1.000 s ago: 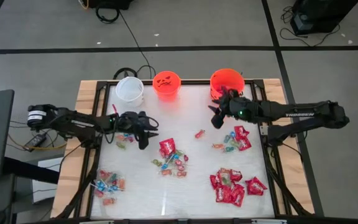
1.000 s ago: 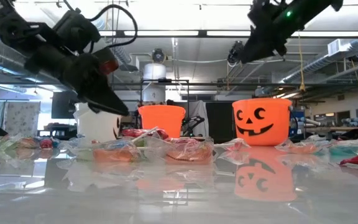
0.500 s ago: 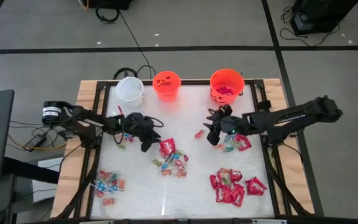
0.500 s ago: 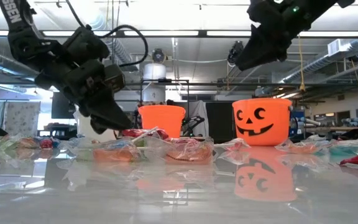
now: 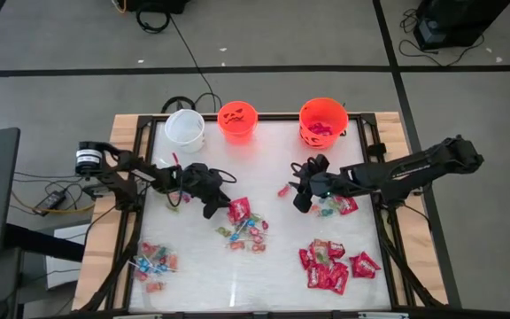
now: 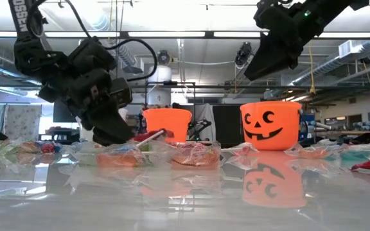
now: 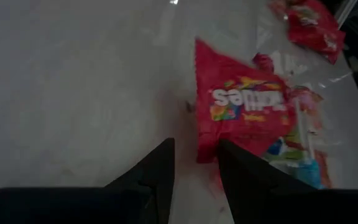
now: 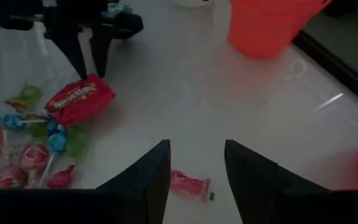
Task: Sort candy by brand, put in halloween buckets
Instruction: Put the red candy into the right orange bucket
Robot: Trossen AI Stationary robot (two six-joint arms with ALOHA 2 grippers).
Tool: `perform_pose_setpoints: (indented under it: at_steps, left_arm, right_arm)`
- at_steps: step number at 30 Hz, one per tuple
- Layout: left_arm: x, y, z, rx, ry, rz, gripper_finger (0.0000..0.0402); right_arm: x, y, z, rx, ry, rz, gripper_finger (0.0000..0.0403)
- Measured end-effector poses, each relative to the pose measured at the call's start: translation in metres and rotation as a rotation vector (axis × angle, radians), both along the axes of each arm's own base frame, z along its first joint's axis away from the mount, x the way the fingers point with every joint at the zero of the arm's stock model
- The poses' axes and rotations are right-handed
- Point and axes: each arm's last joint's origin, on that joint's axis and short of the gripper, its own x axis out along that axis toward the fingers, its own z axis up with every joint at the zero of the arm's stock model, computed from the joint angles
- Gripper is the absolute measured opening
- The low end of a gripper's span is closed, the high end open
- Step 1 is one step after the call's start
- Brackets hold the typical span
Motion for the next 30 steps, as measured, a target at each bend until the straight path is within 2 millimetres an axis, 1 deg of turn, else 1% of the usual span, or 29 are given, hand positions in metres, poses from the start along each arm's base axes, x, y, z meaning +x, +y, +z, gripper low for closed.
perform_pose_setpoints:
  at_steps: [2, 4, 6, 8, 9, 10, 13, 16, 18, 22, 25, 28, 30]
  left_arm:
    - [0.002, 0.000, -0.001, 0.005, -0.013, -0.003, 0.0122]
    - [0.003, 0.000, 0.000, 0.015, -0.014, -0.008, 0.0105]
    - [0.005, 0.001, 0.002, 0.032, -0.040, -0.014, 0.0074]
    - [0.009, 0.001, 0.007, 0.036, -0.083, -0.020, 0.0032]
    - [0.010, 0.002, 0.009, 0.037, -0.102, -0.023, 0.0017]
    - [0.012, 0.002, 0.011, 0.040, -0.122, -0.026, 0.0010]
    - [0.017, 0.002, 0.018, 0.054, -0.183, -0.029, 0.0007]
    - [0.024, 0.003, 0.027, 0.090, -0.243, -0.041, 0.0004]
    - [0.029, 0.004, 0.032, 0.126, -0.273, -0.054, 0.0004]
    - [0.039, 0.007, 0.042, 0.196, -0.316, -0.035, 0.0003]
    - [0.044, 0.008, 0.048, 0.238, -0.348, -0.051, 0.0002]
    - [0.046, 0.008, 0.051, 0.255, -0.370, -0.092, 0.0001]
    - [0.047, 0.007, 0.052, 0.243, -0.377, -0.122, 0.0001]
  right_arm:
    - [0.000, 0.002, 0.000, 0.006, -0.005, -0.007, 0.0162]
    - [-0.001, 0.004, 0.000, 0.011, -0.011, -0.014, 0.0162]
    - [-0.001, 0.005, 0.000, 0.022, -0.017, -0.025, 0.0162]
    - [-0.001, 0.007, -0.001, 0.032, -0.032, -0.045, 0.0162]
    - [0.000, 0.007, -0.002, 0.038, -0.047, -0.058, 0.0161]
    - [0.001, 0.008, -0.006, 0.041, -0.054, -0.071, 0.0161]
    - [0.004, 0.009, -0.027, 0.061, -0.075, -0.107, 0.0161]
    - [0.011, 0.010, -0.044, 0.078, -0.091, -0.068, 0.0161]
    - [0.019, 0.011, -0.049, 0.075, -0.117, -0.019, 0.0161]
    - [0.036, 0.011, -0.058, 0.015, -0.177, 0.042, 0.0161]
    - [0.047, 0.011, -0.067, -0.019, -0.189, 0.137, 0.0161]
    - [0.054, 0.009, -0.073, -0.066, -0.184, 0.186, 0.0161]
    - [0.055, 0.009, -0.077, -0.128, -0.153, 0.221, 0.0161]
